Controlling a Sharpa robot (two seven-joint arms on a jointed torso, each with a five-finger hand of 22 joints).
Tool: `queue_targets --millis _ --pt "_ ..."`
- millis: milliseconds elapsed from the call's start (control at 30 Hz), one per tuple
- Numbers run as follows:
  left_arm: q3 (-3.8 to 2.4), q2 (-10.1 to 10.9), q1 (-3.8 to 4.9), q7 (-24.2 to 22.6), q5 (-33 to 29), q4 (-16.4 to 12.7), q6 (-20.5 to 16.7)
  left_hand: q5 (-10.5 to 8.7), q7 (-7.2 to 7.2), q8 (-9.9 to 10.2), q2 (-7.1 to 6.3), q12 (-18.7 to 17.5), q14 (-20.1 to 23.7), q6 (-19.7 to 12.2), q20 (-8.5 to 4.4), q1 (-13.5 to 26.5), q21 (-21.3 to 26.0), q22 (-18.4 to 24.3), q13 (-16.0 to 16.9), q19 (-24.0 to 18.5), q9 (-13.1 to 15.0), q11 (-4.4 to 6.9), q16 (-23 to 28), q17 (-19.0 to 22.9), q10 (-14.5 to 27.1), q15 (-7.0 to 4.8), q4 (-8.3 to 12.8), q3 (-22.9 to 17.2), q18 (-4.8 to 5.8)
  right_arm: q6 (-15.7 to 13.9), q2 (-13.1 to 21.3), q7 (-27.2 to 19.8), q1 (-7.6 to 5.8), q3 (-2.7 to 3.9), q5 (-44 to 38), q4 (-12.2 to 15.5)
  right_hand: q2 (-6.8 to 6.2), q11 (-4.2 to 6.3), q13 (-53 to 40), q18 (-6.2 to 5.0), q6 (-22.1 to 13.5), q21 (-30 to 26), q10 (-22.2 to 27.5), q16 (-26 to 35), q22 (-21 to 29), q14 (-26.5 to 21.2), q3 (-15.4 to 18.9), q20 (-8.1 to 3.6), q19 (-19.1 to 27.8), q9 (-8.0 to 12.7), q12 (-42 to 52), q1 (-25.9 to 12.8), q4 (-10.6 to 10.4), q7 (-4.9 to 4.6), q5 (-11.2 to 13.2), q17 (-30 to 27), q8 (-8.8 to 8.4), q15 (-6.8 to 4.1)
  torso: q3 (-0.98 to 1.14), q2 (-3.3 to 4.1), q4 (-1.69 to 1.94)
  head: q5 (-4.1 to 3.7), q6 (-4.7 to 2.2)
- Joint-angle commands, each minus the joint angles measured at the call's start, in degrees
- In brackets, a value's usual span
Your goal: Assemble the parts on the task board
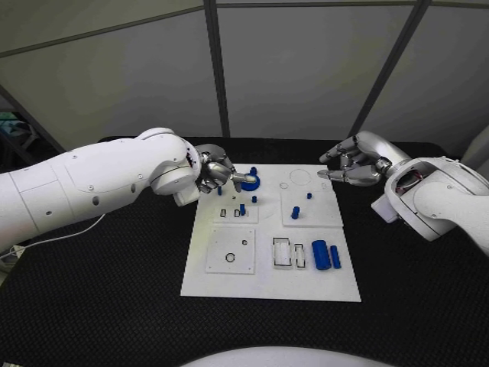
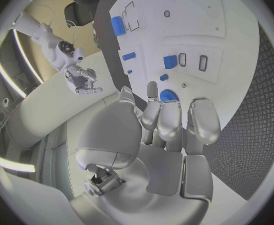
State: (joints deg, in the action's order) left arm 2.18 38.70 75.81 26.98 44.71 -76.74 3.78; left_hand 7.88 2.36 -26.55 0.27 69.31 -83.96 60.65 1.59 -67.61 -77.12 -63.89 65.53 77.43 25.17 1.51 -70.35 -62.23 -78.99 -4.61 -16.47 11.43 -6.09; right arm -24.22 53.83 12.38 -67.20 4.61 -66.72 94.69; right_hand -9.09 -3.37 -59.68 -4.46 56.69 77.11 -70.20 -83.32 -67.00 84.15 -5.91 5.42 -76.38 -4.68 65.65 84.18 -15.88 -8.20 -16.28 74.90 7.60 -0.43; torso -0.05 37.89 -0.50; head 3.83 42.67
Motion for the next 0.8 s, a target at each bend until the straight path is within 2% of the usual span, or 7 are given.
queue_targets --millis 33,100,367,800 --pt "0.38 -1.1 0.38 6.2 4.6 1.1 4.3 -0.13 -0.08 -2.0 0.41 1.0 -0.4 -1.2 -0.05 0.5 -0.8 -1.4 0.9 0.8 2.3 0.16 -0.3 -0.1 -0.3 -0.27 -0.1 0.5 1.16 -1.6 0.0 0.9 -0.1 0.04 0.8 -0.2 -0.03 0.07 0.1 -0.62 0.4 -0.3 0.1 0.2 0.1 2.7 0.1 0.04 0.3 0.1 -0.2 -0.6 -0.3 0.0 0.1 2.5 0.28 -0.42 0.0 0.08 -0.03 0.12 -0.01" --pt "0.58 -1.8 0.5 6.7 5.1 1.6 4.6 -0.13 -0.09 -2.5 0.46 1.1 -0.4 -1.7 -0.06 0.5 -1.5 -2.8 1.0 1.4 3.1 0.19 -0.3 -0.2 -0.2 -0.32 -0.1 0.6 1.43 -1.7 -0.1 1.1 -0.1 0.04 0.6 -0.2 -0.03 0.09 0.2 -0.64 0.4 -0.3 0.2 0.3 0.2 2.7 0.1 0.02 0.4 0.1 -0.3 -0.6 -0.3 0.01 0.0 2.3 0.3 -0.44 -0.01 0.13 0.01 0.1 -0.03" --pt "0.92 -3.9 0.75 8.6 6.1 3.1 7.4 -0.15 0.14 -4.0 1.07 -1.9 -0.4 -4.4 -0.35 -0.2 -2.5 -5.2 -2.6 4.2 5.9 0.05 -0.2 -0.3 2.2 -0.43 0.0 0.8 1.93 -1.7 -0.2 1.6 -0.11 0.04 -0.1 -0.6 -0.06 0.16 0.6 -0.74 0.4 -0.7 0.3 0.8 0.7 2.5 0.1 -0.07 0.6 0.2 -0.5 -0.7 -0.3 0.06 -0.4 1.6 0.36 -0.52 -0.02 0.3 -0.01 0.13 0.11" --pt "0.98 -5.2 0.79 10.6 6.3 3.7 11.2 -0.14 0.16 -4.3 1.58 -1.6 -0.4 -4.9 -0.41 -0.4 -2.6 -5.7 -2.2 4.9 6.6 0.05 -0.2 -0.4 2.1 -0.46 0.0 0.9 2.04 -1.4 -0.8 2.0 -0.11 0.04 -0.7 -1.1 -0.02 0.2 0.8 -0.81 0.4 -1.1 0.4 1.2 1.2 2.4 0.0 -0.13 0.7 0.2 -0.7 -0.7 -0.3 0.09 -0.7 1.1 0.42 -0.58 -0.04 0.39 0.0 0.03 0.43"
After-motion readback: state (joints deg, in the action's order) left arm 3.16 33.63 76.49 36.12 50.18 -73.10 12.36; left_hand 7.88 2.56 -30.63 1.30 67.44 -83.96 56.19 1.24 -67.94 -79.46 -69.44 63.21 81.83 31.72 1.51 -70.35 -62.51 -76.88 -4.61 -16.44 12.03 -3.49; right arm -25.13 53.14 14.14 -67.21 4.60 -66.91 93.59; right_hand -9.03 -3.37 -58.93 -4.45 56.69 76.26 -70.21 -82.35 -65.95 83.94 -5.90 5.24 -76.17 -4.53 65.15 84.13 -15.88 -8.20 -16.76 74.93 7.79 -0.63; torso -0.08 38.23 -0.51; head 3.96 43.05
